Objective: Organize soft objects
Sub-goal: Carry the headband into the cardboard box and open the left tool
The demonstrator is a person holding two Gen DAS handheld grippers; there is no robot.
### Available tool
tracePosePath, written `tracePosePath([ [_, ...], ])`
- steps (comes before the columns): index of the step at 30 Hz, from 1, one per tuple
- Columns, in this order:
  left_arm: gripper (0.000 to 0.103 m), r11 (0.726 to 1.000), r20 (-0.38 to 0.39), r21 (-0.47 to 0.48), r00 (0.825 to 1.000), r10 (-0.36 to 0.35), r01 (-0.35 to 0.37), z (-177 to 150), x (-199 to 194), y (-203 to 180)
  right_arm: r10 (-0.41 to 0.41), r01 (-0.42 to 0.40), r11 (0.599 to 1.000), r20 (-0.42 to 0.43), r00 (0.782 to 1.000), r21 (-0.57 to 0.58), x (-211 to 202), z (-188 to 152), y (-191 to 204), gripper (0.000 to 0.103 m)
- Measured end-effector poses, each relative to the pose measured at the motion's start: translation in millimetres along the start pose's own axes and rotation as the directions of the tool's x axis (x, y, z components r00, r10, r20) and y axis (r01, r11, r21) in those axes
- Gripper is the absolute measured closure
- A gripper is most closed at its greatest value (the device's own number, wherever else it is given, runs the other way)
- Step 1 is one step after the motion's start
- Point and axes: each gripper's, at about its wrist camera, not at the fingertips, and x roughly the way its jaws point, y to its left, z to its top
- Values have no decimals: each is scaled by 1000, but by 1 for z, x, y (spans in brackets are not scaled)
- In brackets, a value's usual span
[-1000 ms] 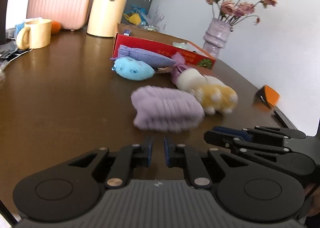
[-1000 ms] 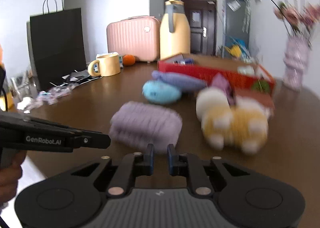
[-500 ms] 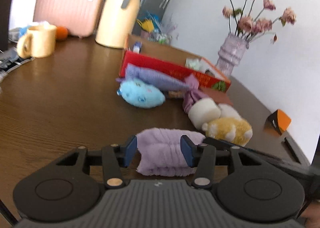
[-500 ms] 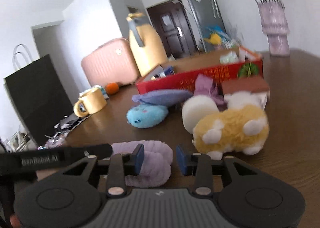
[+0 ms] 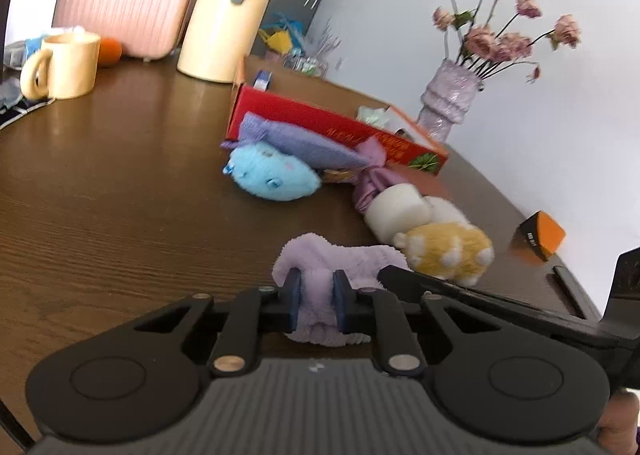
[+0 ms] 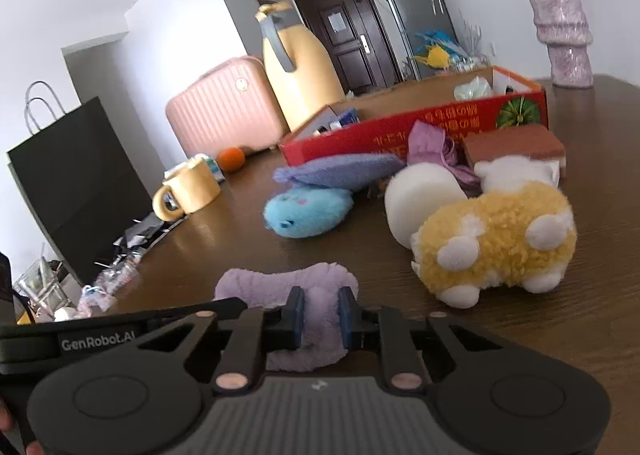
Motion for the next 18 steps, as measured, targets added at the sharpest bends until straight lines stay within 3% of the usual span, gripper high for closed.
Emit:
tracePosePath([
  [6, 86, 998, 75, 26, 996, -50, 49, -8, -46, -23, 2, 0, 999, 79, 997, -34, -52, -6, 14, 86],
  [12, 86, 995, 113, 77, 991, -69, 60, 5, -53, -45, -5, 11, 999, 125, 992, -47, -70, 9, 12, 86],
  [15, 86, 991, 121, 122, 991, -65, 50, 37, -38, -54, -6, 15, 998, 135, 991, -64, -59, 42, 5, 86],
  [18, 86, 990, 110, 129, 991, -73, 59, 97, -6, -59, -3, 15, 997, 149, 989, -79, -33, 98, -6, 86],
])
